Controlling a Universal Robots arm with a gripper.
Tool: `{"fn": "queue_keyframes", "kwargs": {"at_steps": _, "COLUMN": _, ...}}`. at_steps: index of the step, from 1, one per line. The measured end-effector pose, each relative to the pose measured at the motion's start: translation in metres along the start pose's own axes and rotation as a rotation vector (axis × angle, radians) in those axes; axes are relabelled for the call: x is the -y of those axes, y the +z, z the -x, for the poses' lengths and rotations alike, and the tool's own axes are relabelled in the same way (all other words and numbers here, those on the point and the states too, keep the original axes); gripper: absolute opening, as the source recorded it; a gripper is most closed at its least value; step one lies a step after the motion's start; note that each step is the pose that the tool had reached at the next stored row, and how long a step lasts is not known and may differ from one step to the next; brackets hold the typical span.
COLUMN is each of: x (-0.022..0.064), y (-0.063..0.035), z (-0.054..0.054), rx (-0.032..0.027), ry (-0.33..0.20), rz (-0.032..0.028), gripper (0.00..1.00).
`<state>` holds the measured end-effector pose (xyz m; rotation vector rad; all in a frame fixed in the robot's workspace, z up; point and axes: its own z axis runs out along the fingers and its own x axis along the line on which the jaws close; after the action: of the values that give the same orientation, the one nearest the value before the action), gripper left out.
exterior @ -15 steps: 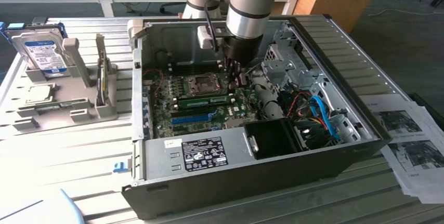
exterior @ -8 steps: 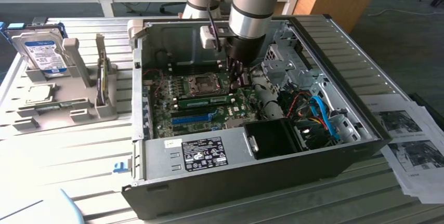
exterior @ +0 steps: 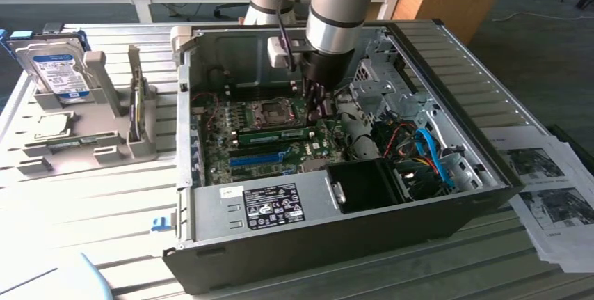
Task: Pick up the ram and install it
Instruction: 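Press down the ram until it locks into place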
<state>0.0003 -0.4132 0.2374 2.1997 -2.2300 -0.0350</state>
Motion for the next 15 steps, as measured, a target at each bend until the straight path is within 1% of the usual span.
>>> {"fn": "queue_keyframes", "kwargs": {"at_steps": 6, "x": 0.0001, "y": 0.0052, "z": -0.0001, "rx": -0.0001, "ry": 0.0, "rz": 0.0, "gripper": 0.09}}
{"fn": "queue_keyframes", "kwargs": {"at_steps": 12, "x": 0.0001, "y": 0.0054, "z": -0.0001, "rx": -0.0001, "ry": 0.0, "rz": 0.0, "gripper": 0.09}}
{"fn": "queue_keyframes", "kwargs": {"at_steps": 15, "x": 0.0002, "y": 0.0071, "z": 0.0, "rx": 0.0, "ry": 0.0, "rz": 0.0, "gripper": 0.09}}
